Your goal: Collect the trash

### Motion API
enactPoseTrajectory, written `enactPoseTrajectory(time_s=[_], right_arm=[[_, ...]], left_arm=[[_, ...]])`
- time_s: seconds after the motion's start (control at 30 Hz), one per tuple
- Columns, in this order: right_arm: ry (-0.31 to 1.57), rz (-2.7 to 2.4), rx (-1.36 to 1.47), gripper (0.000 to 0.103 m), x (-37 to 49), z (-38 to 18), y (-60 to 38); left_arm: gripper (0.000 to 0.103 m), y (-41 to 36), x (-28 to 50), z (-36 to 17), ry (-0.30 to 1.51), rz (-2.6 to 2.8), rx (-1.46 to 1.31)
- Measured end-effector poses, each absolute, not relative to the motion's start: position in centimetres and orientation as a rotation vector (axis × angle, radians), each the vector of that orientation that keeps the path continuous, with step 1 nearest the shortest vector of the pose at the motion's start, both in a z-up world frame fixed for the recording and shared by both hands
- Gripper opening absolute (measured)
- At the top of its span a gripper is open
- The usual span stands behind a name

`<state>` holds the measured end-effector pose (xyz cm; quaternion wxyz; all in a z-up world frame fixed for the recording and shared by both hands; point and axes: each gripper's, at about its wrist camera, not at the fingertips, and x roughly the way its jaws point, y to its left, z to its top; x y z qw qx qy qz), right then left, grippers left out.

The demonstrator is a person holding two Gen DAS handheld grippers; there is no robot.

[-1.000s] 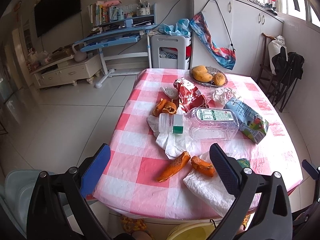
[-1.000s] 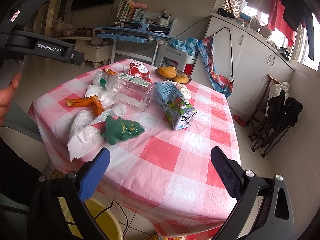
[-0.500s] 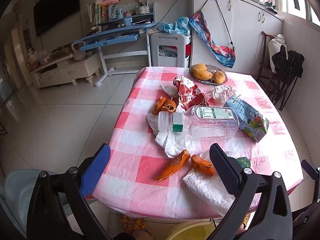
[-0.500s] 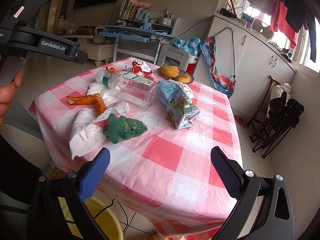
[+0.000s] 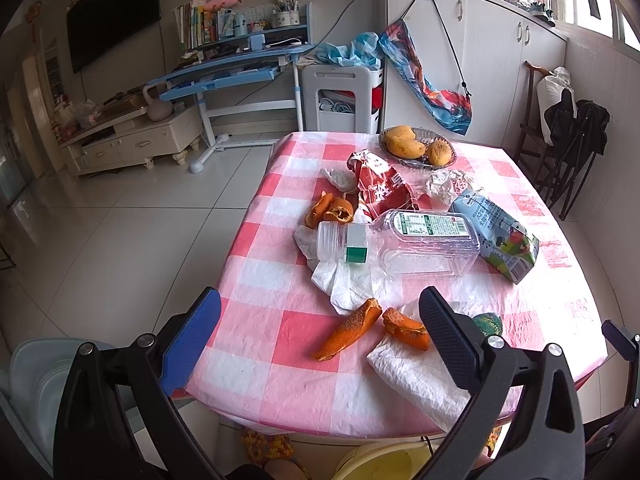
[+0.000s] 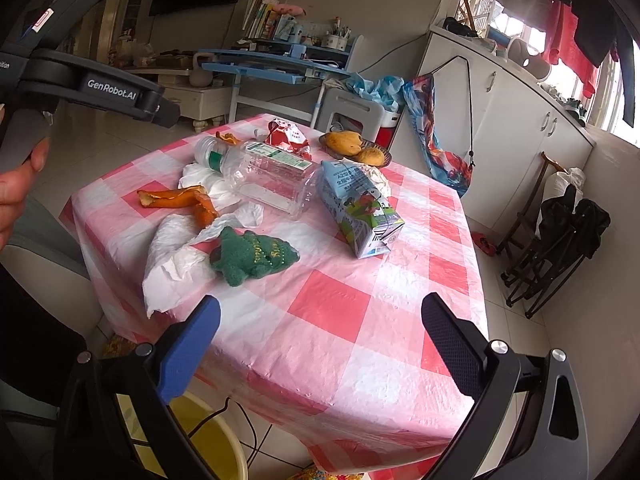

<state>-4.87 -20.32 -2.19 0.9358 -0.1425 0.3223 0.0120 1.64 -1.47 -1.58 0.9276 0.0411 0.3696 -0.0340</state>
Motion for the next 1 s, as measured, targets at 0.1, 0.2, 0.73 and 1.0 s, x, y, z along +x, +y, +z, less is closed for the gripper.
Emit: enactPoseTrajectory(time_s=[0.1,0.2,0.73,1.0], right_arm=[[0.659,0.024,-0.289,0.097,-4.86,-2.19,-20.32],[0.659,0.025,-0.292,0.097,-4.86,-2.24,-20.21],[0.661,0.029,-0.294,0.097,-4.81,-2.5,-19.88],[0.661,0.028,-0.295,0.097,-4.8,-2.48,-19.86]], left_arm=[[0.096,-1.38,1.69,-1.98,0.76,-0.067,0.089],[0.096,-1.36,1.65,-2.02,0.759,-0.067,0.088],[0.096,-1.4,1.72,-1.89,0.761,-0.068,0.088],[0.096,-1.41,1.74,-1.84,0.761,-0.068,0.088]])
